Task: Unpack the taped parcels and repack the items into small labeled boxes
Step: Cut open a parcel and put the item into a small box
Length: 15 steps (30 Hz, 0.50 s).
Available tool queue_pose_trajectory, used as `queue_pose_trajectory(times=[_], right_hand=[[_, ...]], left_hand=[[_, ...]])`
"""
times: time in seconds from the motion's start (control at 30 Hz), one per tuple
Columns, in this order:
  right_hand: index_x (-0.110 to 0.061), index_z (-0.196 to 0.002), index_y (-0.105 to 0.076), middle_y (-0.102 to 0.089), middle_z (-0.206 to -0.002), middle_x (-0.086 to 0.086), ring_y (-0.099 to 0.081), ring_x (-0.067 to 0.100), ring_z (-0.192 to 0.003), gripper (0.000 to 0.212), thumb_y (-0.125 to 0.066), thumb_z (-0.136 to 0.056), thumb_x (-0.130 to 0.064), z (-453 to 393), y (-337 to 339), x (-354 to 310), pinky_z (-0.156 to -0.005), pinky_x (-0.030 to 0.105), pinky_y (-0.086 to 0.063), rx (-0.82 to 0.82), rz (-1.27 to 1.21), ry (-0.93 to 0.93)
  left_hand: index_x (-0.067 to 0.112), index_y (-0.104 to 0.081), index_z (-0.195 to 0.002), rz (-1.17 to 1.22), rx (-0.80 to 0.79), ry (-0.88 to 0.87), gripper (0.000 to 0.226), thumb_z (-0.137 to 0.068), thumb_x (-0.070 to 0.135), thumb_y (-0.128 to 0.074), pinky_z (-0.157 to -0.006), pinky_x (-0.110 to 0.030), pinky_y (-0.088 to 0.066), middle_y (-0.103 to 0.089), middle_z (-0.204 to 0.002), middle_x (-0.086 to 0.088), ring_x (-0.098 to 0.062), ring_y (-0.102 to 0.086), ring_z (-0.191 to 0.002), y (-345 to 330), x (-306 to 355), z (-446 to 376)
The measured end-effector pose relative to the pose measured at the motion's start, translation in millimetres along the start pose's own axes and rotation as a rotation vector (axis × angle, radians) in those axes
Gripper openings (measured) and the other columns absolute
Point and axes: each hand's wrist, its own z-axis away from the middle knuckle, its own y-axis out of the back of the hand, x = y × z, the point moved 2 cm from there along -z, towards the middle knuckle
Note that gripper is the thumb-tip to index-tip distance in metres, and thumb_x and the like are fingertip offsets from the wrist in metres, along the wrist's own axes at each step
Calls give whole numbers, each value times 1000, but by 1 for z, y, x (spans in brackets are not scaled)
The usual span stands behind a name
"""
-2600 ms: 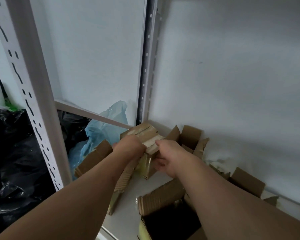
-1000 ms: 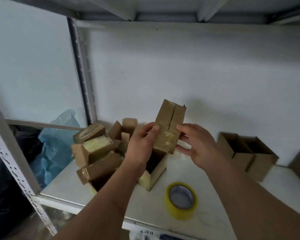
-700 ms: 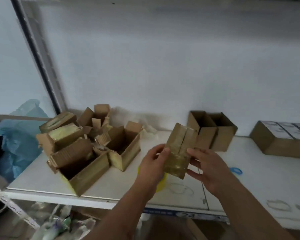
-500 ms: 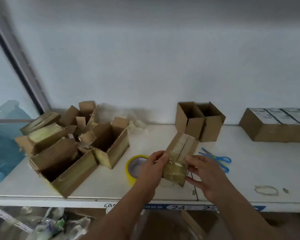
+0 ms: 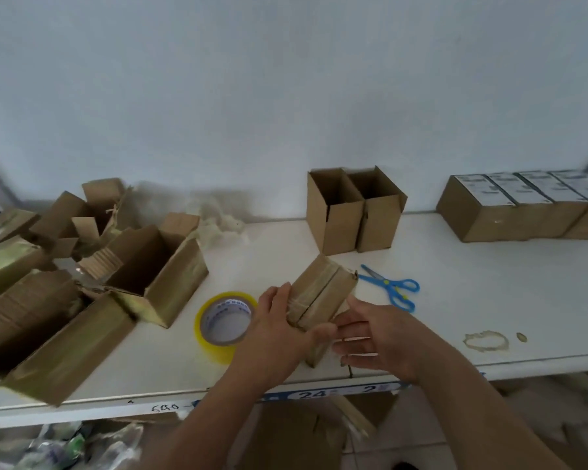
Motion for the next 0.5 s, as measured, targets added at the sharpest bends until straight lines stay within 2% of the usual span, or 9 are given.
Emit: queue_pose_trajectory(times=[0.07, 0.13, 0.2, 0.27, 0.33, 0.4, 0.5], right_hand=[[-7, -101, -70, -76, -91, 7, -71, 23, -87, 40, -51, -99, -42, -6, 16, 0, -74, 32, -55, 87, 74, -8], [-6, -102, -67, -73, -91, 8, -65, 20, -77, 30, -57, -97, -34, -17, 38, 3, -68, 30, -49, 294, 175, 52], [-8, -99, -65, -66, -93, 8, -58, 19, -79, 29, -55, -97, -35, -30, 61, 9, -70, 30, -43, 472, 519, 116], [-12, -98, -62, -61, -96, 6, -55, 19, -84, 28, -53, -96, -38, -41, 71, 21, -72, 29, -39, 520, 798, 97], [-15, -102, -59, -59, -102, 5, -55, 18, -87, 26, -54, -94, -39, -50, 74, 34, -75, 30, -43, 528, 890, 44], [-18, -107, -55, -57, -107, 4, -56, 19, -93, 26, -56, -92, -38, -54, 72, 41, -76, 31, -46, 562, 945, 41], [-17, -109, -55, -56, -101, 1, -52, 16, -87, 24, -56, -93, -34, -57, 71, 42, -72, 29, -42, 591, 954, 38]], left_hand=[[25, -9, -156, -168, -7, -31, 113, -69, 73, -64, -108, -35, -36, -9, -157, 12, -15, -27, -141, 1, 2, -1], [23, -8, -156, -228, 9, -49, 110, -73, 67, -65, -106, -36, -40, -13, -155, 8, -17, -32, -138, 2, 2, -3], [24, -8, -156, -219, -7, -58, 107, -76, 61, -68, -105, -33, -40, -15, -152, 8, -17, -35, -135, 5, 0, -7], [29, -7, -155, -226, -69, -65, 104, -77, 53, -71, -104, -31, -40, -13, -153, 11, -17, -35, -134, 9, -3, -12], [34, -8, -155, -218, -151, -74, 101, -79, 38, -74, -105, -33, -40, -7, -155, 13, -20, -32, -136, 17, -7, -15], [36, -7, -154, -251, -220, -95, 100, -80, 28, -74, -111, -38, -35, -1, -157, 13, -22, -21, -142, 24, -8, -18], [38, -1, -154, -364, -243, -114, 106, -79, 44, -75, -120, -43, -18, 10, -160, 15, -17, 4, -148, 28, -5, -22]])
